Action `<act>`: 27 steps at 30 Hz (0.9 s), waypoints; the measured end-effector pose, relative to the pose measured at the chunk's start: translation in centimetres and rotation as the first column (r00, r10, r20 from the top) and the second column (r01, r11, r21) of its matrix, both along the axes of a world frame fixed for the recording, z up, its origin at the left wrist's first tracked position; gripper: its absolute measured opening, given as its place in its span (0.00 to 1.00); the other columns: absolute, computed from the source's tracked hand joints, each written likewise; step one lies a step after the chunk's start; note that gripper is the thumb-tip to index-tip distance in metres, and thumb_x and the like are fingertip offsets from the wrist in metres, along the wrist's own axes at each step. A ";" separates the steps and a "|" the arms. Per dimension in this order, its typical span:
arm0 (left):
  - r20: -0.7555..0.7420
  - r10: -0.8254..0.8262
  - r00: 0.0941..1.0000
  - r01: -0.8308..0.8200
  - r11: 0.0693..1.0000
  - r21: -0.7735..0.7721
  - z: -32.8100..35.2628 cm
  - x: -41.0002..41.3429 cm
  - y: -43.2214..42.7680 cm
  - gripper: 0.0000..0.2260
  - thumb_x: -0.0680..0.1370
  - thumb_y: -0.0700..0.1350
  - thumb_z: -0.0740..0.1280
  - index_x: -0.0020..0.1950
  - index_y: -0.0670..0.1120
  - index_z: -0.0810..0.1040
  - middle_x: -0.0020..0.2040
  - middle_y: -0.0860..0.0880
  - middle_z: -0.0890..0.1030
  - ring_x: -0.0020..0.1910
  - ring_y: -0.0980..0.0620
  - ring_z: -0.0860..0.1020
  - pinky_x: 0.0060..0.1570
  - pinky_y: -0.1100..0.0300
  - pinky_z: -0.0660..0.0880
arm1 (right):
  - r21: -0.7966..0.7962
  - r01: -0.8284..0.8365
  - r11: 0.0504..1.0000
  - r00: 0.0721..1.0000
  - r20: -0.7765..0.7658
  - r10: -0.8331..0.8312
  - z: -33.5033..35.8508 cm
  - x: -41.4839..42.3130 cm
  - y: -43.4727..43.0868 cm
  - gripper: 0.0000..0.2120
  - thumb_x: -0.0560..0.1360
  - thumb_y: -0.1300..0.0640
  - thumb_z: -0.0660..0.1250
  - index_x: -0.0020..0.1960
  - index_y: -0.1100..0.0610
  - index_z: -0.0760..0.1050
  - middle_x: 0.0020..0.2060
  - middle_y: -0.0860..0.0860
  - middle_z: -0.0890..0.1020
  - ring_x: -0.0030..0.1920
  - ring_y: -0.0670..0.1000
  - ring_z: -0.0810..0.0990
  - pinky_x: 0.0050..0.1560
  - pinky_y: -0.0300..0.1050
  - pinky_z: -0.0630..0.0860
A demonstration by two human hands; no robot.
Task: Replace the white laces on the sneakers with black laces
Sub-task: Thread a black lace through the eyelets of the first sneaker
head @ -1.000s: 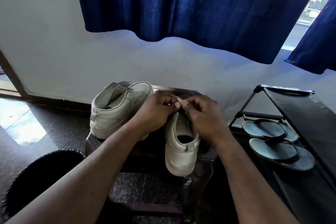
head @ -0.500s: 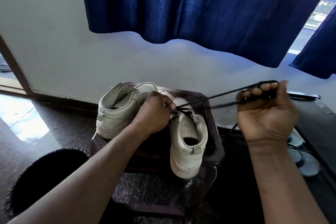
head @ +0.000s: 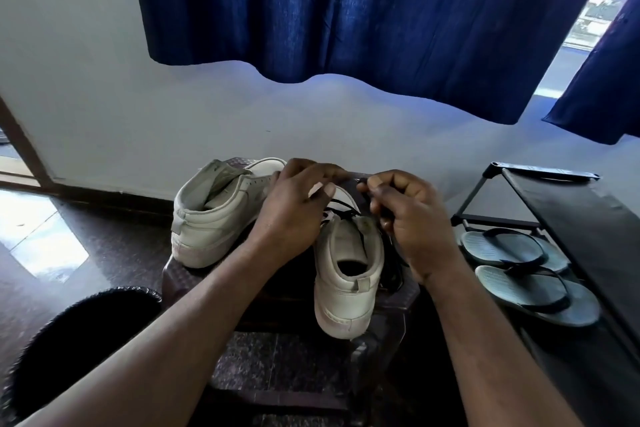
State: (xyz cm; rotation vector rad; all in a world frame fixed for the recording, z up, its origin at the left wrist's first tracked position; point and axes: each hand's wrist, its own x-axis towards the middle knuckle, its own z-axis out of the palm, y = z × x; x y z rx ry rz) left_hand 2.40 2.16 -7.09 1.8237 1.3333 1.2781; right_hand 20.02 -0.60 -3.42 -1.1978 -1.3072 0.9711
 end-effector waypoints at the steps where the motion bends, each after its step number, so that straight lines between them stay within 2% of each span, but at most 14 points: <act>1: -0.045 -0.026 0.999 0.028 0.999 0.042 0.1 0.2 -0.2 0.13 0.82 0.46 0.66 0.62 0.62 0.82 0.59 0.58 0.75 0.62 0.51 0.71 0.65 0.55 0.70 | 0.005 -0.013 1.000 0.999 0.040 0.013 -0.1 -0.3 0.0 0.10 0.82 0.59 0.67 0.45 0.61 0.83 0.29 0.49 0.76 0.30 0.43 0.71 0.31 0.36 0.68; 4: -0.078 -0.085 0.993 0.094 0.989 0.110 0.3 0.8 -0.6 0.12 0.81 0.49 0.66 0.61 0.64 0.81 0.59 0.58 0.75 0.62 0.53 0.69 0.65 0.56 0.67 | 0.039 -0.020 0.999 0.996 0.091 0.017 -0.1 -0.5 -0.1 0.10 0.81 0.56 0.69 0.42 0.57 0.83 0.30 0.49 0.78 0.32 0.45 0.73 0.34 0.40 0.70; 7: -0.073 -0.071 0.995 0.079 0.990 0.114 0.4 1.0 -0.8 0.05 0.81 0.48 0.70 0.53 0.59 0.82 0.58 0.58 0.77 0.61 0.53 0.70 0.65 0.53 0.69 | 0.046 -0.011 0.999 0.998 0.061 0.008 0.1 -0.5 -0.2 0.11 0.81 0.57 0.69 0.41 0.57 0.83 0.31 0.50 0.78 0.32 0.45 0.73 0.34 0.38 0.70; 9: -0.098 -0.018 0.995 0.028 0.994 0.107 0.7 0.5 -0.5 0.06 0.81 0.47 0.71 0.47 0.58 0.80 0.56 0.57 0.78 0.60 0.50 0.72 0.63 0.51 0.71 | 0.045 -0.020 0.999 1.000 0.022 0.019 0.3 -0.4 -0.4 0.12 0.82 0.57 0.69 0.39 0.57 0.82 0.30 0.52 0.76 0.30 0.46 0.70 0.32 0.38 0.68; 12: -0.161 0.096 0.982 -0.080 0.992 0.100 1.0 -0.8 0.1 0.06 0.80 0.46 0.71 0.44 0.54 0.80 0.53 0.54 0.79 0.55 0.44 0.77 0.55 0.45 0.76 | 0.038 -0.060 0.998 0.969 -0.238 0.067 1.1 0.4 -0.7 0.12 0.82 0.58 0.68 0.40 0.56 0.80 0.30 0.51 0.75 0.29 0.46 0.68 0.30 0.37 0.64; 14: -0.237 0.186 0.953 -0.166 0.981 0.103 1.2 -1.6 0.3 0.05 0.78 0.44 0.71 0.43 0.50 0.82 0.53 0.52 0.80 0.53 0.44 0.78 0.55 0.49 0.75 | 0.058 -0.071 0.996 0.908 -0.411 0.089 1.6 1.4 -0.6 0.09 0.80 0.56 0.69 0.41 0.57 0.81 0.31 0.50 0.75 0.29 0.47 0.67 0.31 0.40 0.61; 16: -0.272 0.280 0.921 -0.253 0.958 0.131 1.6 -1.9 -0.1 0.06 0.75 0.46 0.68 0.39 0.48 0.81 0.52 0.52 0.80 0.51 0.47 0.79 0.53 0.55 0.72 | 0.075 -0.068 0.995 0.860 -0.501 0.097 1.9 2.3 -0.4 0.08 0.77 0.54 0.68 0.42 0.56 0.81 0.32 0.50 0.75 0.28 0.47 0.66 0.33 0.43 0.59; 19: -0.116 0.364 0.924 -0.346 0.926 0.150 2.8 -1.7 -1.1 0.10 0.71 0.50 0.62 0.37 0.47 0.80 0.46 0.55 0.79 0.42 0.54 0.78 0.46 0.58 0.71 | 0.051 0.009 0.999 0.896 -0.443 0.014 1.7 2.7 -0.3 0.08 0.79 0.54 0.68 0.43 0.56 0.80 0.32 0.49 0.75 0.28 0.47 0.66 0.33 0.45 0.56; 21: 0.092 0.366 0.926 -0.377 0.910 0.170 3.3 -1.6 -1.5 0.09 0.74 0.49 0.64 0.38 0.47 0.79 0.41 0.53 0.79 0.39 0.55 0.78 0.44 0.55 0.74 | 0.036 0.066 0.997 0.942 -0.331 -0.050 1.3 2.3 -0.3 0.09 0.81 0.57 0.67 0.44 0.58 0.80 0.31 0.50 0.76 0.28 0.47 0.67 0.33 0.44 0.58; 24: 0.416 0.326 0.849 -0.400 0.910 0.104 3.6 -1.6 -1.2 0.10 0.77 0.51 0.66 0.40 0.47 0.78 0.36 0.48 0.81 0.39 0.44 0.81 0.46 0.42 0.77 | 0.013 0.075 0.997 0.982 -0.172 -0.072 0.9 1.2 -0.4 0.10 0.82 0.58 0.67 0.45 0.61 0.80 0.30 0.50 0.76 0.28 0.46 0.67 0.30 0.39 0.63; 25: 0.455 0.321 0.831 -0.399 0.913 0.085 3.7 -1.7 -1.2 0.09 0.77 0.52 0.66 0.42 0.48 0.77 0.36 0.47 0.82 0.39 0.42 0.81 0.46 0.40 0.77 | 0.007 0.075 0.997 0.988 -0.134 -0.073 0.9 0.9 -0.4 0.10 0.82 0.58 0.67 0.44 0.61 0.80 0.29 0.50 0.76 0.28 0.45 0.67 0.29 0.37 0.63; 27: 0.440 0.326 0.837 -0.404 0.910 0.096 3.6 -1.8 -1.3 0.06 0.78 0.53 0.67 0.46 0.51 0.77 0.41 0.50 0.82 0.43 0.45 0.81 0.50 0.40 0.78 | 0.008 0.075 0.997 0.995 -0.070 -0.074 0.6 0.4 -0.2 0.10 0.81 0.58 0.69 0.43 0.61 0.80 0.29 0.51 0.75 0.28 0.45 0.68 0.29 0.36 0.65</act>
